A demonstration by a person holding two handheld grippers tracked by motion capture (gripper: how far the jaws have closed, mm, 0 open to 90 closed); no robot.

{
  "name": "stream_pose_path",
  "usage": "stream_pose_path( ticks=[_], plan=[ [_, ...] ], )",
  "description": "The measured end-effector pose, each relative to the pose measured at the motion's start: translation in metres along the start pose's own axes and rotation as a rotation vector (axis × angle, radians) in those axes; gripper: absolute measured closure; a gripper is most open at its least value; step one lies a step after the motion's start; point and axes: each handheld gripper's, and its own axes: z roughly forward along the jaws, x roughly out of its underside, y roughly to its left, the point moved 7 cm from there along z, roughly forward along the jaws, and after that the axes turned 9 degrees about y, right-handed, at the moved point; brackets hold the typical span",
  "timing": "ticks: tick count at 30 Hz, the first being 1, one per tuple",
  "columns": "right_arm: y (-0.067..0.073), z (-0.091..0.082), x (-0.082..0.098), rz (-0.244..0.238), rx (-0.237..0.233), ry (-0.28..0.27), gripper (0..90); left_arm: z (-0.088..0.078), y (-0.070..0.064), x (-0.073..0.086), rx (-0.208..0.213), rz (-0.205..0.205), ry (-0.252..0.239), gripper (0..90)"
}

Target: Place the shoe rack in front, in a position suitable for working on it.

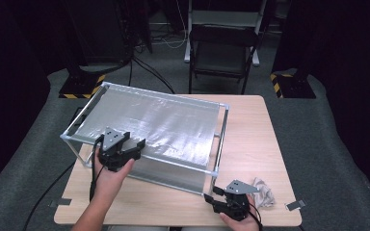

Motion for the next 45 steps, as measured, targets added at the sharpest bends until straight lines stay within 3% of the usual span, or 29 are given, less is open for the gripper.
stream_pose_path(
  ticks=[2,3,5,7,15,20,22,31,42,45],
  plan=[
    [0.002,0.002,-0.003,-0.011,-0.001,-0.003,51.7,0.000,-0.006,0.000,0.011,0.011,0.007,31.5],
    [0.003,0.003,-0.003,-0.012,0.005,-0.002,51.5,0.000,-0.018,-0.001,0.027,0.033,0.017,31.2],
    [0.005,0.005,-0.003,-0.025,0.001,0.001,51.6,0.002,-0.029,-0.002,0.051,0.045,0.020,29.7],
    [0.007,0.006,-0.003,-0.018,-0.005,0.002,51.5,0.004,-0.037,-0.002,0.076,0.043,0.023,27.6],
    [0.013,0.004,0.001,-0.029,-0.016,0.012,51.6,0.007,-0.053,-0.001,0.115,0.046,0.011,32.7],
    [0.016,0.001,0.005,-0.038,-0.038,0.015,53.2,0.003,-0.056,0.002,0.128,0.079,0.019,34.1],
    [0.015,0.000,0.008,-0.054,-0.038,0.024,53.1,0.001,-0.056,0.004,0.142,0.073,0.020,34.3],
    [0.012,-0.016,0.016,-0.037,-0.032,0.022,49.2,0.000,-0.056,0.006,0.159,0.069,0.015,34.3],
    [-0.019,-0.036,0.027,0.024,0.022,0.003,46.3,0.000,-0.056,0.007,0.164,0.071,0.010,34.1],
    [-0.028,-0.037,0.026,0.049,0.060,-0.004,44.7,0.000,-0.056,0.008,0.166,0.065,0.002,34.1]
  ],
)
